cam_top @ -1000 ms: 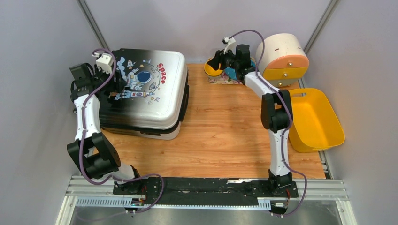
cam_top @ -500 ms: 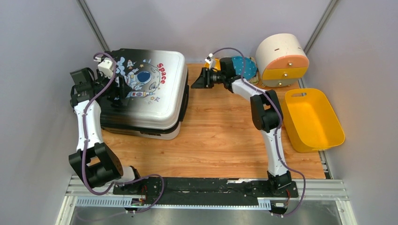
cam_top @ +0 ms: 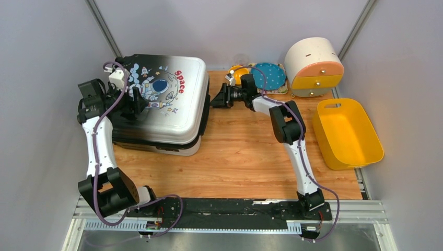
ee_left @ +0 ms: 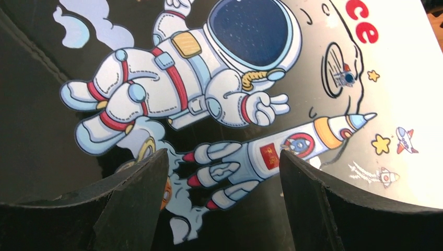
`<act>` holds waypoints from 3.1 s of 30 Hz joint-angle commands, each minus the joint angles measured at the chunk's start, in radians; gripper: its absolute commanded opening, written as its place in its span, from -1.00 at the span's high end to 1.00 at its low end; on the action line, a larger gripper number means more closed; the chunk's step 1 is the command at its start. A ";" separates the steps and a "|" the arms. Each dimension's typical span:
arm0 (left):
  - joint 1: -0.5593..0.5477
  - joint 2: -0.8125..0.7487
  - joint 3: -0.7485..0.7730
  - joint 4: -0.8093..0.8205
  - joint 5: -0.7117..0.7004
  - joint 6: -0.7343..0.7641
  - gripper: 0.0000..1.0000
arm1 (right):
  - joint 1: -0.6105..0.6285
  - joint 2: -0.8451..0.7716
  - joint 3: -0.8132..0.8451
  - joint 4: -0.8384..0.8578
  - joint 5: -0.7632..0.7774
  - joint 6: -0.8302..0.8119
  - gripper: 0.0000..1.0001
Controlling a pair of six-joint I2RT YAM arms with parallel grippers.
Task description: Open, take out, and arrange the luggage
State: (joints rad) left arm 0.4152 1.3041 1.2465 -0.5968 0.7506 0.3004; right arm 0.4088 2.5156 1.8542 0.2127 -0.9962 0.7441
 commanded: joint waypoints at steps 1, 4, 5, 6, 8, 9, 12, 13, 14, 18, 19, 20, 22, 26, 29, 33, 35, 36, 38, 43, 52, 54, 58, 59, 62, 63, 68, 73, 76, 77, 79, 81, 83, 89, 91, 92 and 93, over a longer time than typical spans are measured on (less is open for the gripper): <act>0.004 -0.061 -0.036 -0.060 -0.019 0.011 -0.71 | 0.048 0.035 0.027 0.273 -0.050 0.223 -0.15; 0.002 -0.086 -0.051 -0.089 -0.034 0.045 -0.71 | 0.044 0.028 -0.012 0.367 -0.062 0.279 -0.15; 0.002 -0.095 -0.055 -0.093 -0.033 0.046 -0.71 | 0.042 0.023 -0.022 0.381 -0.061 0.300 -0.16; 0.004 -0.100 -0.058 -0.098 -0.034 0.048 -0.70 | 0.038 0.014 -0.035 0.411 -0.053 0.307 -0.16; 0.002 -0.103 -0.055 -0.101 -0.034 0.051 -0.71 | 0.039 0.015 -0.035 0.418 -0.047 0.308 -0.16; 0.002 -0.101 -0.053 -0.104 -0.037 0.051 -0.70 | 0.041 0.020 -0.027 0.418 -0.038 0.310 -0.15; 0.002 -0.098 -0.050 -0.106 -0.054 0.028 -0.71 | 0.047 0.045 0.010 0.418 -0.032 0.317 -0.06; 0.002 -0.098 -0.051 -0.107 -0.059 -0.003 -0.71 | 0.050 0.051 0.017 0.418 -0.032 0.320 -0.02; 0.004 -0.097 -0.048 -0.109 -0.062 -0.024 -0.70 | 0.048 0.051 0.017 0.425 -0.032 0.324 0.03; 0.031 -0.118 -0.067 -0.135 -0.015 -0.156 -0.69 | 0.048 0.029 -0.045 0.487 -0.036 0.375 0.59; 0.040 -0.152 -0.079 -0.129 -0.008 -0.214 -0.69 | 0.048 0.019 -0.068 0.507 -0.036 0.389 0.72; 0.057 -0.172 -0.109 -0.118 -0.008 -0.245 -0.69 | 0.047 -0.009 -0.102 0.551 -0.035 0.400 0.82; 0.074 -0.234 -0.137 -0.090 -0.025 -0.329 -0.70 | 0.042 -0.049 -0.222 0.596 -0.021 0.419 1.00; 0.115 -0.308 -0.173 -0.119 -0.105 -0.421 -0.70 | 0.030 -0.164 -0.413 0.671 -0.005 0.420 1.00; 0.160 -0.356 -0.212 -0.179 -0.192 -0.504 -0.70 | 0.019 -0.239 -0.562 0.715 0.014 0.414 1.00; 0.243 -0.454 -0.321 -0.187 -0.261 -0.593 -0.71 | 0.027 -0.331 -0.729 0.764 0.050 0.413 1.00; 0.296 -0.520 -0.380 -0.164 -0.280 -0.622 -0.71 | 0.033 -0.388 -0.827 0.798 0.067 0.419 1.00; 0.303 -0.537 -0.392 -0.156 -0.316 -0.644 -0.71 | 0.041 -0.405 -0.857 0.809 0.077 0.422 1.00; 0.307 -0.572 -0.409 -0.156 -0.385 -0.667 -0.70 | 0.044 -0.452 -0.921 0.826 0.083 0.416 1.00; 0.329 -0.542 -0.413 -0.179 -0.534 -0.702 -0.70 | 0.007 -0.547 -0.937 0.624 0.002 0.281 0.55; 0.341 -0.493 -0.488 -0.035 -0.419 -0.747 -0.61 | -0.214 -0.703 -0.522 -0.397 -0.016 -0.522 -0.08; 0.341 -0.493 -0.509 0.024 -0.401 -0.745 -0.57 | -0.225 -0.687 -0.442 -0.423 0.051 -0.557 -0.06; 0.343 -0.491 -0.536 0.061 -0.409 -0.731 -0.47 | -0.222 -0.568 -0.239 -0.331 0.198 -0.537 -0.02; 0.343 -0.491 -0.541 0.072 -0.401 -0.733 -0.41 | -0.214 -0.536 -0.145 -0.319 0.224 -0.497 -0.01; 0.341 -0.503 -0.570 0.133 -0.270 -0.735 -0.30 | -0.191 -0.401 0.049 -0.288 0.277 -0.431 -0.01; 0.341 -0.505 -0.579 0.153 -0.239 -0.731 -0.29 | -0.182 -0.370 0.084 -0.283 0.316 -0.416 -0.01; 0.341 -0.502 -0.591 0.181 -0.172 -0.689 -0.25 | -0.121 -0.206 0.243 -0.231 0.386 -0.414 0.13; 0.332 -0.460 -0.596 0.261 -0.042 -0.690 -0.17 | -0.070 -0.158 0.264 -0.240 0.346 -0.434 0.29; 0.323 -0.410 -0.608 0.314 -0.013 -0.688 -0.15 | -0.045 -0.207 0.156 -0.188 0.277 -0.440 0.37; 0.318 -0.395 -0.610 0.337 -0.002 -0.698 -0.14 | -0.035 -0.221 0.130 -0.185 0.248 -0.440 0.42; 0.288 -0.335 -0.601 0.409 0.006 -0.707 -0.13 | -0.024 -0.261 0.048 -0.185 0.206 -0.439 0.45; 0.257 -0.261 -0.564 0.457 0.003 -0.708 -0.12 | -0.005 -0.317 -0.024 -0.176 0.162 -0.436 0.47; 0.211 -0.205 -0.530 0.512 -0.007 -0.707 -0.11 | 0.018 -0.362 -0.143 -0.150 0.124 -0.442 0.50; 0.151 0.042 -0.334 0.571 -0.056 -0.641 -0.10 | 0.087 -0.547 -0.404 -0.138 0.117 -0.466 0.50; 0.151 0.115 -0.236 0.530 -0.077 -0.606 -0.16 | 0.100 -0.607 -0.452 -0.134 0.126 -0.466 0.50; 0.151 0.133 -0.202 0.514 -0.079 -0.592 -0.18 | 0.113 -0.624 -0.476 -0.136 0.139 -0.465 0.49; 0.151 0.155 -0.144 0.475 -0.079 -0.577 -0.22 | 0.119 -0.656 -0.516 -0.134 0.140 -0.460 0.49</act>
State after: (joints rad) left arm 0.6090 1.3636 0.9897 0.0391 0.6235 -0.3771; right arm 0.3996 1.9842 1.4250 0.0669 -0.7063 0.2649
